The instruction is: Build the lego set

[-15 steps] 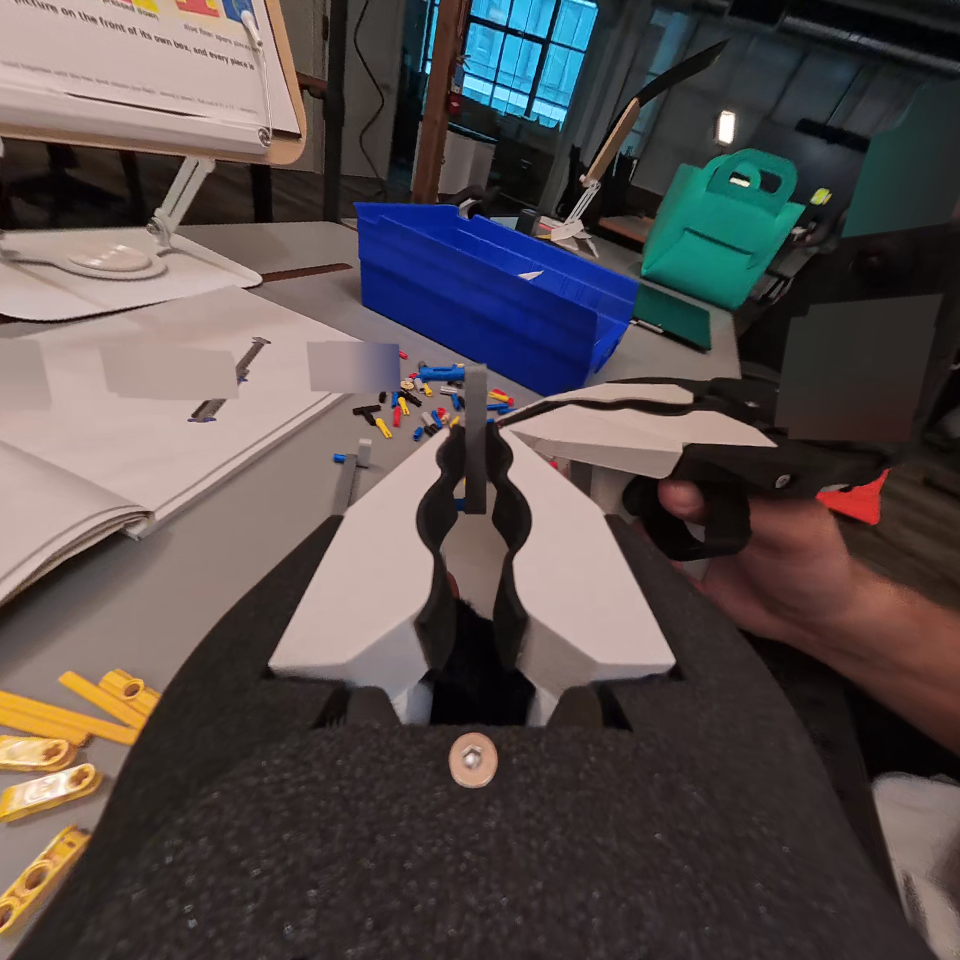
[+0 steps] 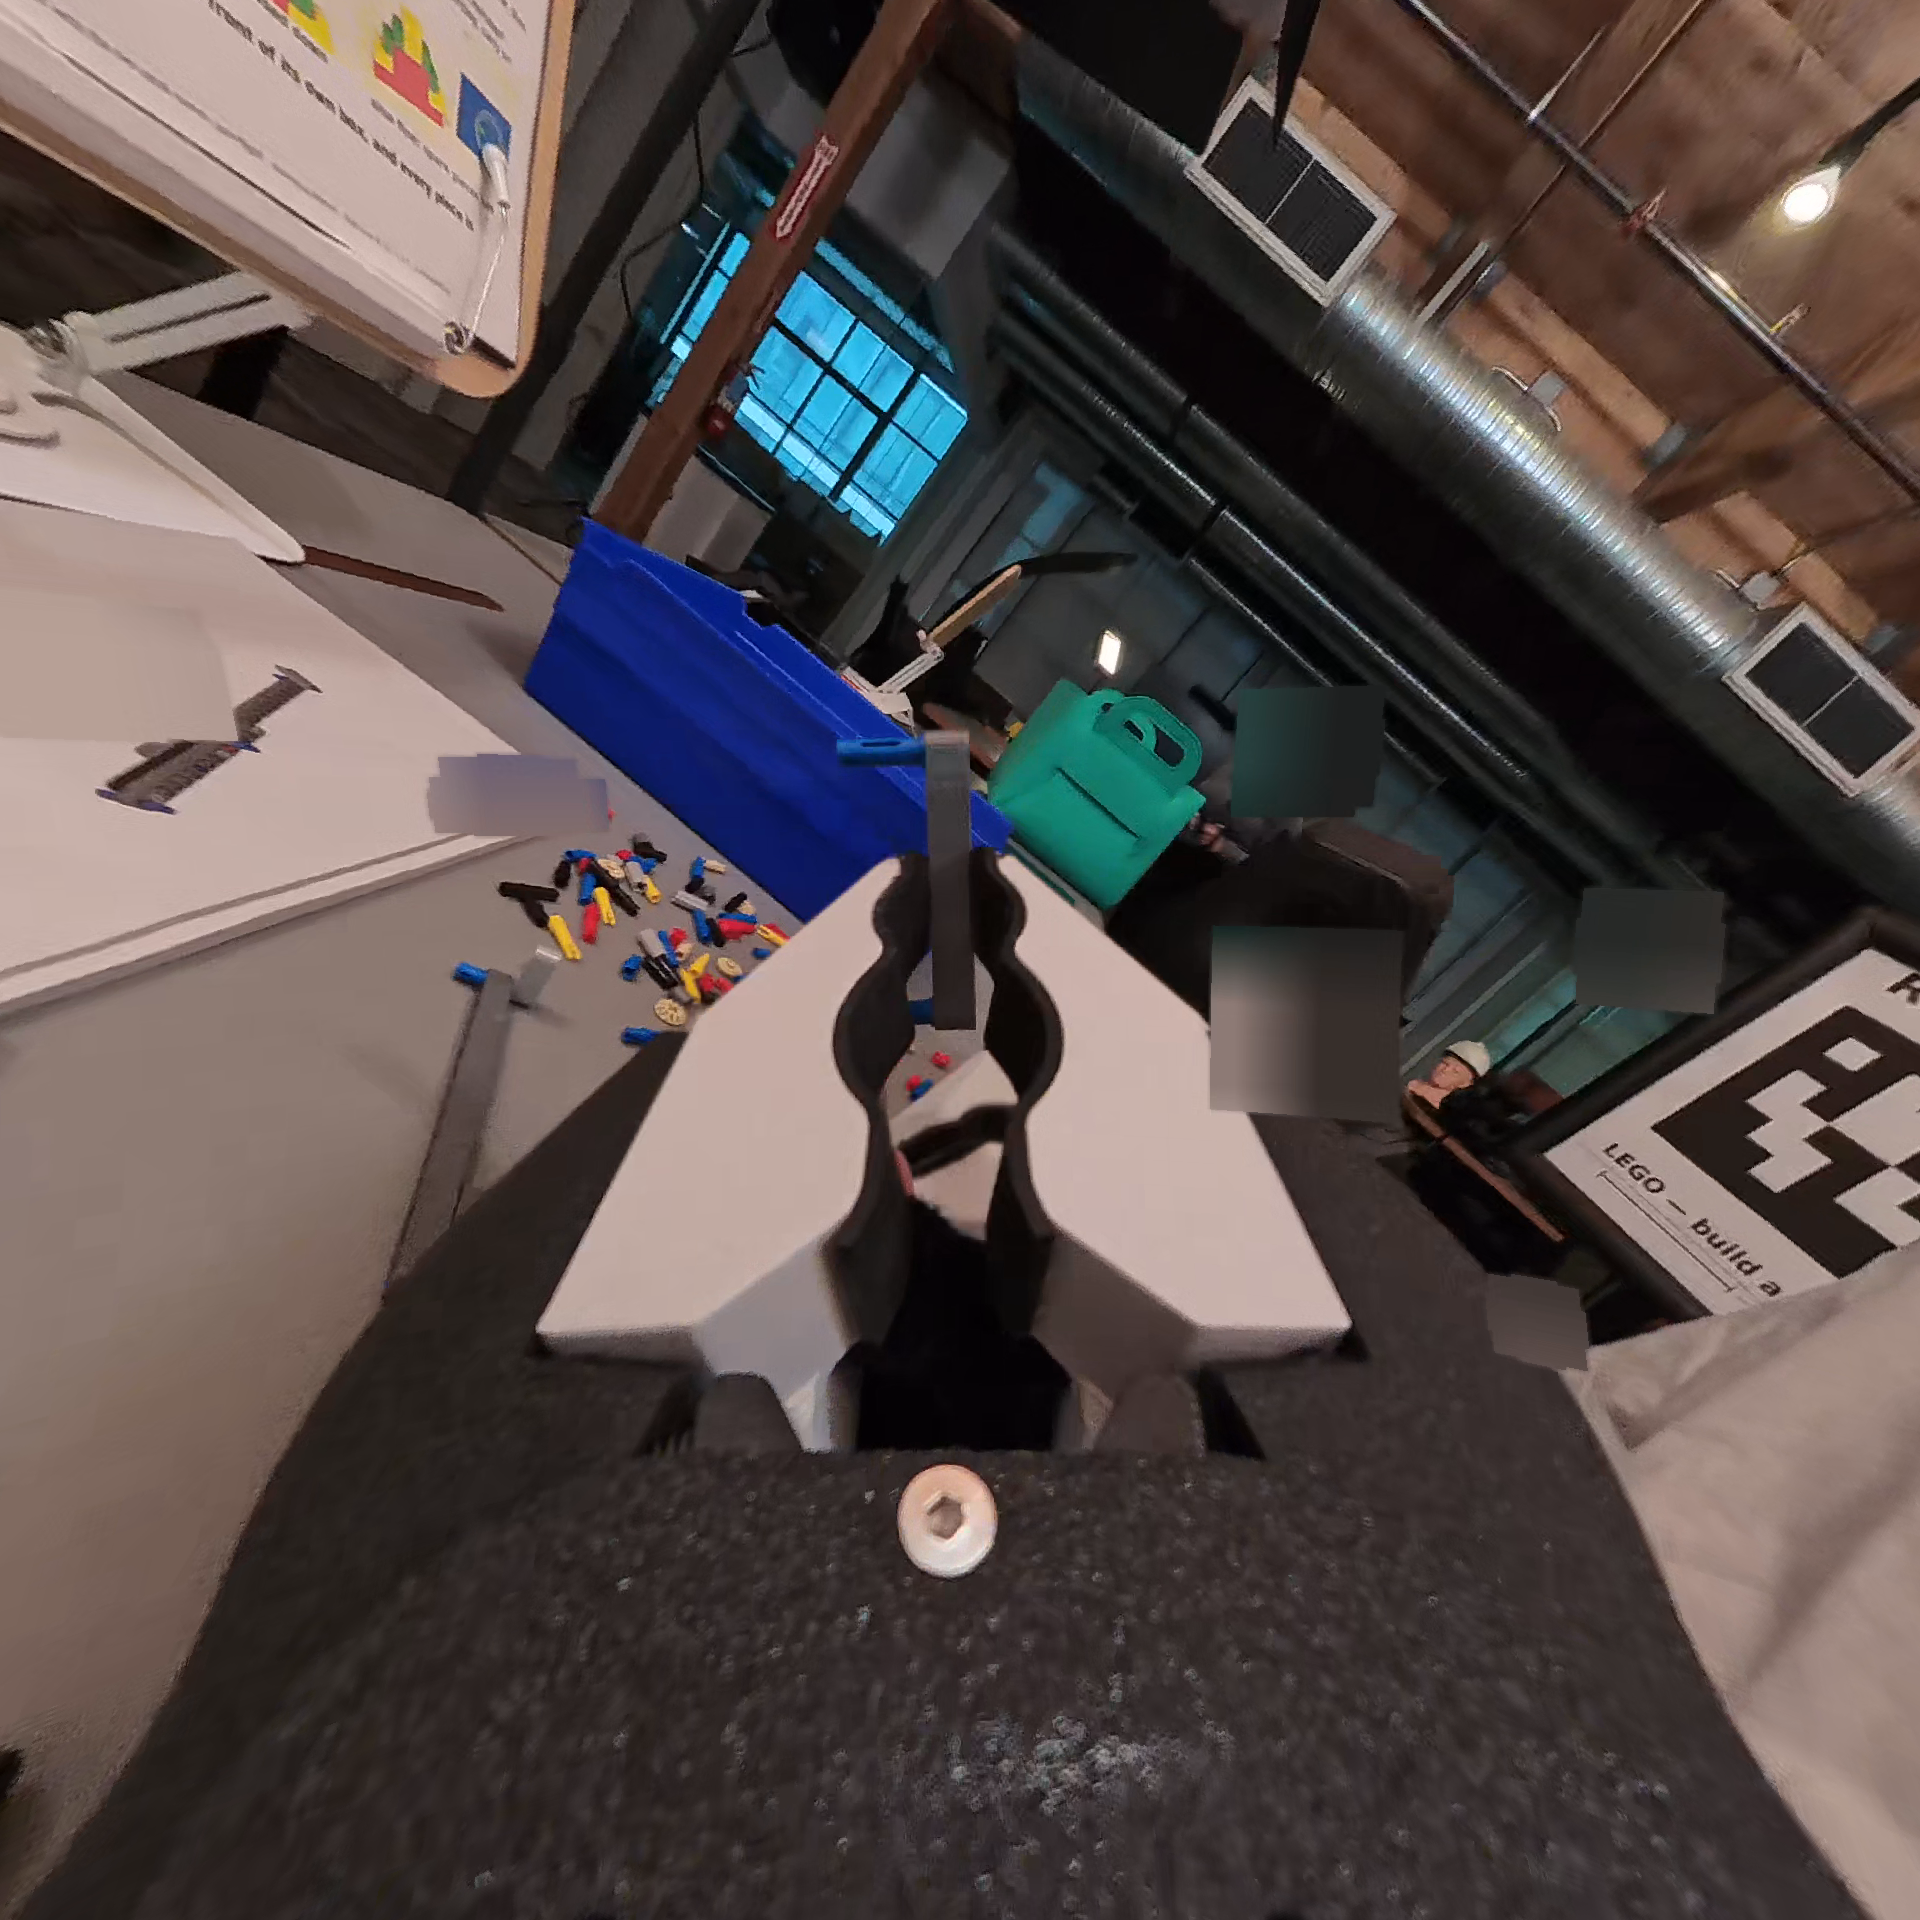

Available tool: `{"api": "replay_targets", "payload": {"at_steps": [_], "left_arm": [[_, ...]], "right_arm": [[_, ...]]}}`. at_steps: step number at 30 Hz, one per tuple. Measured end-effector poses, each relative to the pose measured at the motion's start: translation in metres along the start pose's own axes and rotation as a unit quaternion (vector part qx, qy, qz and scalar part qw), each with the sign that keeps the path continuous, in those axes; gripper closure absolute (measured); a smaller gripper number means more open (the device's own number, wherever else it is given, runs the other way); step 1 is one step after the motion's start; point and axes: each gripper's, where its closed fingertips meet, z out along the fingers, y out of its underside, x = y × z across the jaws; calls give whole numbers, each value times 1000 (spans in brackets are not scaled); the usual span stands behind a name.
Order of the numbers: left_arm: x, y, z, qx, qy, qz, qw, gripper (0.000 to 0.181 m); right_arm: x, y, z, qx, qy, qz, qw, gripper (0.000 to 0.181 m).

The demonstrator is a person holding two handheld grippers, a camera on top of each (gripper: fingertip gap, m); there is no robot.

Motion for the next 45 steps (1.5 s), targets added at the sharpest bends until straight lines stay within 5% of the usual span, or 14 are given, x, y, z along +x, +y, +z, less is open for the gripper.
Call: {"api": "replay_targets", "payload": {"at_steps": [7,20,45], "left_arm": [[4,23,7,-49,9,3,999,175],[6,26,8,-60,-19,121,991,175],[-2,43,-2,-136,-46,173,974,175]], "right_arm": [[4,-10,-8,29,6,14,999,177],[4,-9,-10,27,5,17,999,177],[2,-1,-5,-1,16,-21,1000,177]]}}
